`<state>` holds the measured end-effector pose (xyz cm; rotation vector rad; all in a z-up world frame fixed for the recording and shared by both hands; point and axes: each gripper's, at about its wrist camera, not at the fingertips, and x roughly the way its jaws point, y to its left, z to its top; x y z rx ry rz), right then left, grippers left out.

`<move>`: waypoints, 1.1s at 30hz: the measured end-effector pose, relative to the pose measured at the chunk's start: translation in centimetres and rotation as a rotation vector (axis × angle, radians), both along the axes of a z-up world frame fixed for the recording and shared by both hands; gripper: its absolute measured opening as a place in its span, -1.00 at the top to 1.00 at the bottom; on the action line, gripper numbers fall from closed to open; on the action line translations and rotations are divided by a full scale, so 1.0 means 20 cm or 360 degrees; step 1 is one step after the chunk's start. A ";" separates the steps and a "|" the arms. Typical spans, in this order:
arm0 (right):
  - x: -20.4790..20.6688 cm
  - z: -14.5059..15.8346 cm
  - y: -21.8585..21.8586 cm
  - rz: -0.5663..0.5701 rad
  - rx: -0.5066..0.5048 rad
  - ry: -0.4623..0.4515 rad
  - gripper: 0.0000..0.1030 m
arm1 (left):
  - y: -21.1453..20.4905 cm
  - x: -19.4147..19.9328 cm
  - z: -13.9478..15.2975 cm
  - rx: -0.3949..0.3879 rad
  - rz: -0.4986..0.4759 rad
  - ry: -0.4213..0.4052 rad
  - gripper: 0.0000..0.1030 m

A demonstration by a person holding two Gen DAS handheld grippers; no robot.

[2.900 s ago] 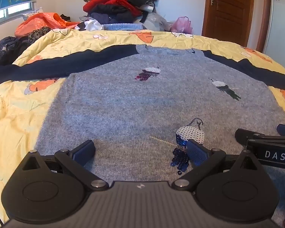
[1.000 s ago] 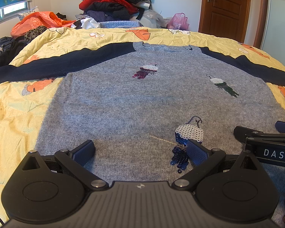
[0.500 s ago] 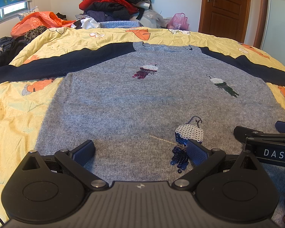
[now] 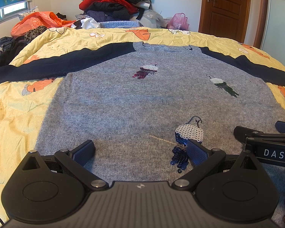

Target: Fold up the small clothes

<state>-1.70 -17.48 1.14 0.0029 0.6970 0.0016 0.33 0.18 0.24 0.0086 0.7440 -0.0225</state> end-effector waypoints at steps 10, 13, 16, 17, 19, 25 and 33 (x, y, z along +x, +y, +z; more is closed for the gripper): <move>0.00 0.00 -0.03 0.0054 0.0009 0.0030 -1.00 | 0.00 0.00 0.00 -0.0001 0.0000 0.0000 -1.00; 0.02 0.05 -0.08 0.0153 0.0053 0.0064 -0.99 | 0.00 0.00 0.00 -0.0001 -0.0001 0.0000 -1.00; 0.04 0.14 -0.31 0.0097 0.0166 -0.0110 -0.99 | 0.00 0.00 0.00 -0.0002 -0.0001 0.0000 -1.00; 0.04 0.17 -0.43 0.0038 0.0208 -0.0200 -0.99 | 0.00 0.00 0.00 -0.0002 0.0000 0.0000 -1.00; 0.07 0.22 -0.68 -0.0116 0.0335 -0.0328 -1.00 | 0.00 0.00 0.00 -0.0002 0.0000 -0.0001 -1.00; 0.24 0.17 -1.70 -0.0763 0.1199 -0.0425 -0.99 | 0.00 0.00 0.00 -0.0003 0.0001 -0.0001 -1.00; 0.47 -0.04 -2.22 -0.1109 0.1500 -0.0353 -0.62 | 0.00 0.00 0.00 -0.0003 0.0000 -0.0001 -1.00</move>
